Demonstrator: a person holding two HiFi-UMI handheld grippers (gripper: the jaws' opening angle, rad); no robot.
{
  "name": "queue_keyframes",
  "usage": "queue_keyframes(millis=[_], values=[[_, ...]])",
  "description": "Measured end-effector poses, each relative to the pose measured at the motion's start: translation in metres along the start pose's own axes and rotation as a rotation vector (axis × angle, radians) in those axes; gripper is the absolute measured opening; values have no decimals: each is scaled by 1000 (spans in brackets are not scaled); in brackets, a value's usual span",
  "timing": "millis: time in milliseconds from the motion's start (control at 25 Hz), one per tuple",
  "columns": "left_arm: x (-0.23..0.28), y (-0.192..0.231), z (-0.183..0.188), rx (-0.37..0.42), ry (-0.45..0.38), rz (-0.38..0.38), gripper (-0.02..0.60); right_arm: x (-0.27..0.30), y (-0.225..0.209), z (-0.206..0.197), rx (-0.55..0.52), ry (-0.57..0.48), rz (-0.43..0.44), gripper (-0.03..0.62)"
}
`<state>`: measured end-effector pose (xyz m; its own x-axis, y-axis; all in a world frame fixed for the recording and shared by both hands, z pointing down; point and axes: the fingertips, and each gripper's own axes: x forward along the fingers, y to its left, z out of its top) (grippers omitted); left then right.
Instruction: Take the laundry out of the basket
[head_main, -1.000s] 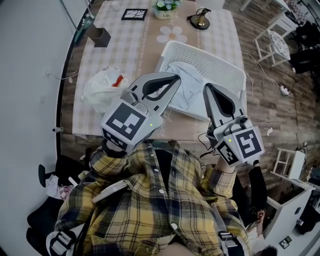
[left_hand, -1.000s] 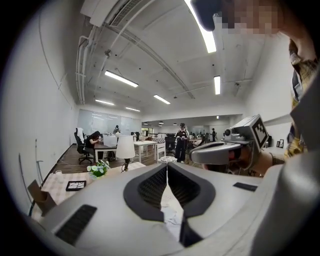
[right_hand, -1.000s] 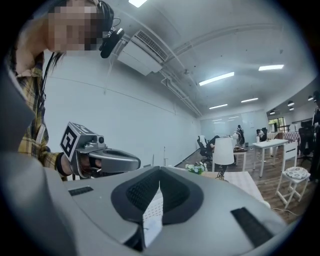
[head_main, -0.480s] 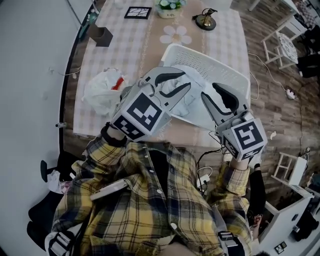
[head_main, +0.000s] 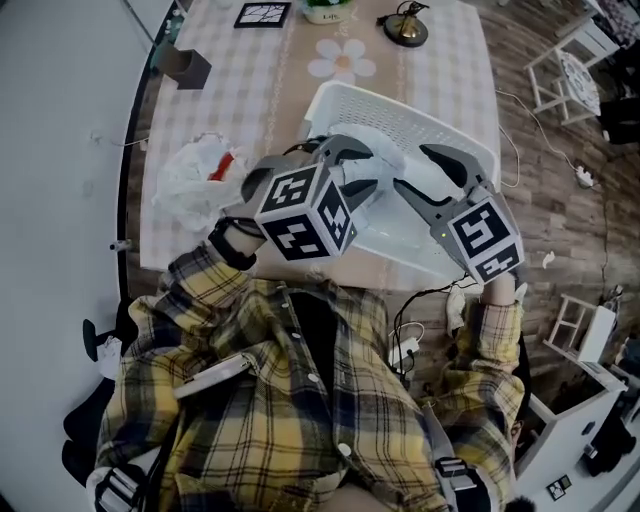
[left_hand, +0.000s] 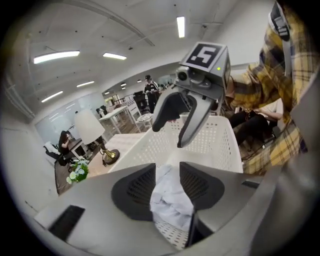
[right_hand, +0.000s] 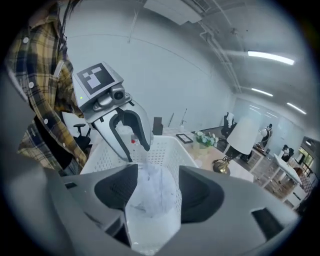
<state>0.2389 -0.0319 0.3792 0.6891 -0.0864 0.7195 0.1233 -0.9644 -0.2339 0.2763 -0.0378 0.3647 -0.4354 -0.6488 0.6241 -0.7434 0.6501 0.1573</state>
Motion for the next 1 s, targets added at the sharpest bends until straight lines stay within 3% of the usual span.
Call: queue_keyframes(millis=[240, 400, 760, 1000], values=[[28, -13, -19, 38, 129, -96, 196, 35, -2, -31, -157, 139, 94, 305], [44, -23, -33, 75, 201, -160, 218, 62, -3, -50, -198, 216, 153, 310], [71, -39, -63, 111, 361, -277, 315, 112, 11, -95, -358, 403, 272, 360], [86, -44, -81, 92, 427, -287, 396, 134, 12, -106, -439, 384, 272, 387]])
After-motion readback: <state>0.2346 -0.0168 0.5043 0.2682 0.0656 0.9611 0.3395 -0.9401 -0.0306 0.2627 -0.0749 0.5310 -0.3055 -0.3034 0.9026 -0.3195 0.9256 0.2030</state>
